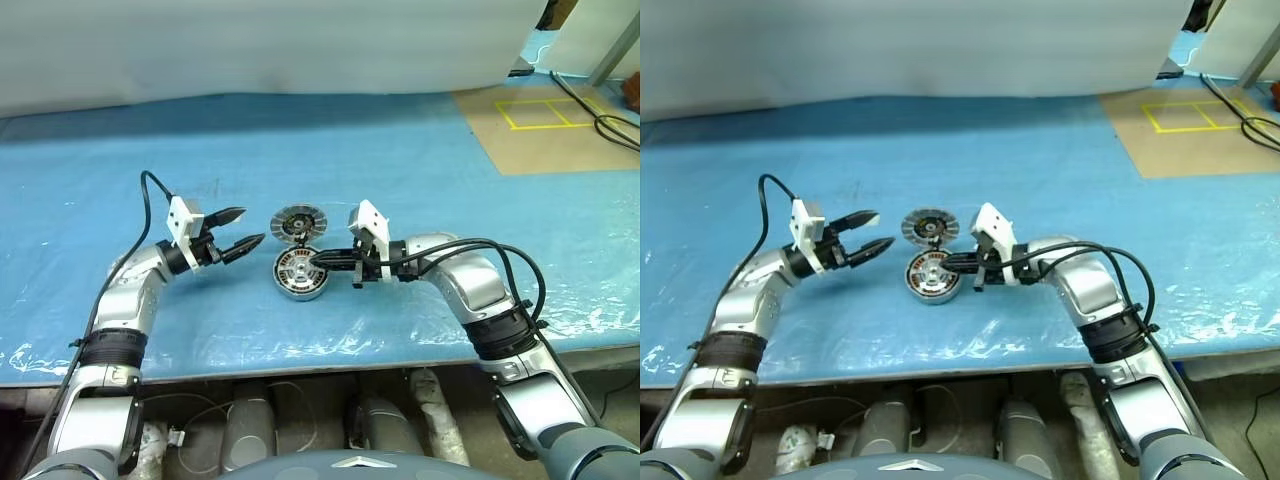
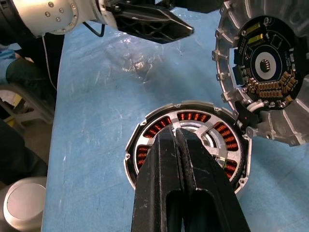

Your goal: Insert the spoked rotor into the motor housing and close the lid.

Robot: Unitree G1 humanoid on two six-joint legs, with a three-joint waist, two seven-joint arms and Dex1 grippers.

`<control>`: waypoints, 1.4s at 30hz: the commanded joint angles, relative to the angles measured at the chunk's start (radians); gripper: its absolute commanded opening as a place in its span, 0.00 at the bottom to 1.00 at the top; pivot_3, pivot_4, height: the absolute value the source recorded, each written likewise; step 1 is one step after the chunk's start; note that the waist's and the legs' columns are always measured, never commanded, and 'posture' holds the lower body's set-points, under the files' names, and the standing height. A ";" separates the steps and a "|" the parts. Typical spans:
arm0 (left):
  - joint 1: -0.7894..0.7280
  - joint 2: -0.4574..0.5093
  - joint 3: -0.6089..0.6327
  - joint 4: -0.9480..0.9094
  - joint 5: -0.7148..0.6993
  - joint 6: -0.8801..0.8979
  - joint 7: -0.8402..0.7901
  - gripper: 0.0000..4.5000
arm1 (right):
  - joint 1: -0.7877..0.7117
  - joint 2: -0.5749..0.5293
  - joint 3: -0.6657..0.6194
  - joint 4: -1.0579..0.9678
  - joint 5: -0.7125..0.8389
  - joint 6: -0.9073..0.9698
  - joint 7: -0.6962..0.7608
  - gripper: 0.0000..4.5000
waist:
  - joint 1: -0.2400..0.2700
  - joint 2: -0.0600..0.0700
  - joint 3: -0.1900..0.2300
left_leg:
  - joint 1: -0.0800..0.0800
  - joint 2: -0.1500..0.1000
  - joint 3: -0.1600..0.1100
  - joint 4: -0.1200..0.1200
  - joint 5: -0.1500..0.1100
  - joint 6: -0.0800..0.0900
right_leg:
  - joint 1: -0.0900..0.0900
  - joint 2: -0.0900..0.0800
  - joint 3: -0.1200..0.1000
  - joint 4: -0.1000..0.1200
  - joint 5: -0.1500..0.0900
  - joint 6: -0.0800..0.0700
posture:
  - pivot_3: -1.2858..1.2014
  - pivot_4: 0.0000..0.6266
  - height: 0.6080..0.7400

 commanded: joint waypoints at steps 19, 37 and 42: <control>-0.581 -0.310 0.037 0.649 0.116 -0.197 -0.060 0.01 | 0.069 -0.140 -0.048 -0.152 0.061 0.071 0.009 0.00 | 0.032 -0.006 0.004 | -0.004 -0.005 -0.004 0.000 0.000 0.000 | 0.000 -0.004 -0.004 0.000 0.004 0.007 | 0.52 0.24 1.00; -0.489 -0.280 -0.093 0.474 0.180 -0.142 -0.409 0.01 | 0.180 -0.198 -0.168 -0.218 0.106 0.127 -0.121 0.00 | 0.047 -0.006 0.004 | -0.001 -0.005 -0.004 0.000 0.000 0.001 | 0.002 -0.005 -0.004 0.000 0.004 0.006 | 0.52 0.24 1.00; -0.433 -0.254 -0.139 0.411 0.210 -0.180 -0.454 0.01 | 0.175 -0.215 -0.165 -0.193 0.098 0.113 -0.118 0.00 | 0.047 -0.006 0.004 | -0.001 -0.005 -0.004 -0.001 0.000 0.001 | 0.002 -0.004 -0.004 -0.001 0.002 0.003 | 0.52 0.24 1.00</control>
